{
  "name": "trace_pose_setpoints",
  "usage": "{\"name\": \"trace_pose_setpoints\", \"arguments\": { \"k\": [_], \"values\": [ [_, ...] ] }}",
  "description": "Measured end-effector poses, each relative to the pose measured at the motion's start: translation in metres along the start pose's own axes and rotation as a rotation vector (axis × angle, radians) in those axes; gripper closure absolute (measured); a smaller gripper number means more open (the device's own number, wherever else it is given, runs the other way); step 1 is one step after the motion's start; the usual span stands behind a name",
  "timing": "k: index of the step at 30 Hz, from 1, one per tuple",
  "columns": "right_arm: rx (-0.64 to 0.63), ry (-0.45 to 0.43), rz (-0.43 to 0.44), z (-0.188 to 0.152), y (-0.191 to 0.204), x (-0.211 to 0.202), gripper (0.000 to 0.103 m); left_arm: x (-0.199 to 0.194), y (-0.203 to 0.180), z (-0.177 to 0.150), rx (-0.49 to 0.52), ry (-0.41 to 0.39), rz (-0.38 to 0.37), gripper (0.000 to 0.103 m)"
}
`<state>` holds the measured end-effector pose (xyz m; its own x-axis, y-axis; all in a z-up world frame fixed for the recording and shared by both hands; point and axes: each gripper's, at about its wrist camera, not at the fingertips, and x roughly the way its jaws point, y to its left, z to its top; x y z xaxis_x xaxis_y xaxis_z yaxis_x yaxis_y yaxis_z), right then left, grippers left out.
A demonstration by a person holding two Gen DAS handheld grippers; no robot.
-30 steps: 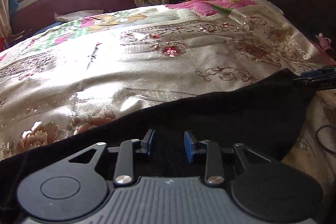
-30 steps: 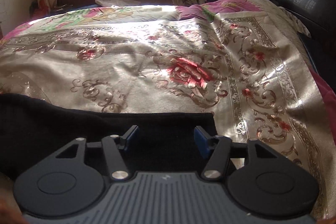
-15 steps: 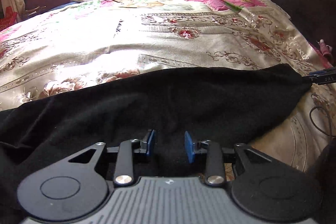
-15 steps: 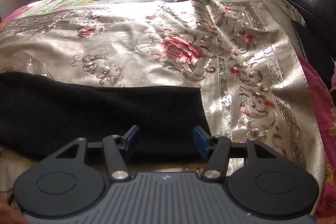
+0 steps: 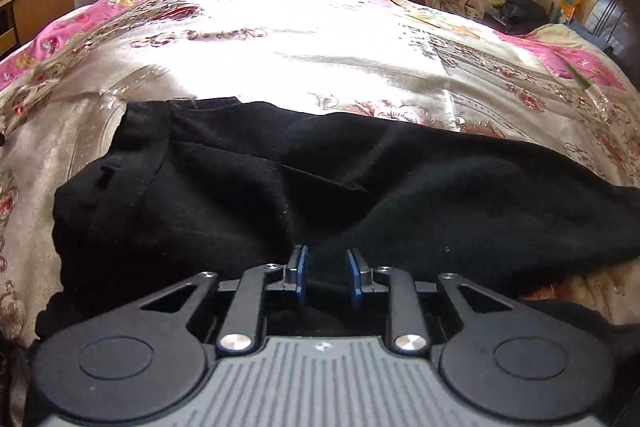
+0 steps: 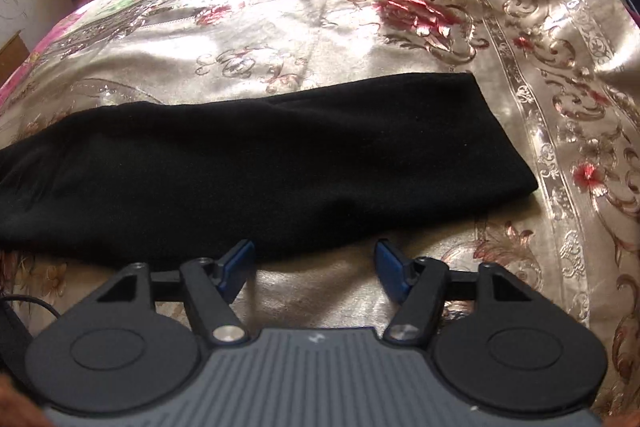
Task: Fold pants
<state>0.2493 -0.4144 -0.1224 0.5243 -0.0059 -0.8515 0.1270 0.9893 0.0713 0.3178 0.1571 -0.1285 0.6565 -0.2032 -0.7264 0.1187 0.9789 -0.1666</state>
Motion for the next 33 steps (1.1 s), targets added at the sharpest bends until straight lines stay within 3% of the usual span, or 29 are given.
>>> {"name": "trace_pose_setpoints", "arguments": {
  "k": [2,6,8,10,17,20,24,33],
  "values": [
    [-0.040,0.020,-0.063,0.004,0.013,-0.006,0.035,-0.008,0.010,0.002,-0.050,0.000,0.027,0.071],
    [-0.149,-0.042,0.042,0.017,0.059,-0.036,0.030,-0.030,0.004,0.003,-0.074,0.026,0.056,0.052],
    [-0.199,-0.074,0.102,0.027,0.088,-0.046,0.026,-0.041,-0.006,0.003,-0.060,0.044,0.102,0.032],
    [-0.235,-0.095,0.145,0.036,0.114,-0.051,0.022,-0.049,-0.009,0.001,-0.091,0.054,0.112,0.024],
    [-0.355,-0.128,0.238,0.062,0.195,-0.052,0.013,-0.060,-0.018,-0.007,-0.161,0.127,0.164,0.006],
    [-0.413,-0.129,0.271,0.071,0.226,-0.046,0.009,-0.064,-0.021,-0.008,-0.172,0.133,0.198,0.000],
    [-0.496,-0.127,0.300,0.082,0.262,-0.030,0.008,-0.066,-0.024,-0.008,-0.184,0.126,0.212,0.000],
    [-0.620,-0.098,0.322,0.115,0.317,0.017,0.008,-0.058,-0.034,-0.015,-0.195,0.130,0.146,0.000]
  ]
}}
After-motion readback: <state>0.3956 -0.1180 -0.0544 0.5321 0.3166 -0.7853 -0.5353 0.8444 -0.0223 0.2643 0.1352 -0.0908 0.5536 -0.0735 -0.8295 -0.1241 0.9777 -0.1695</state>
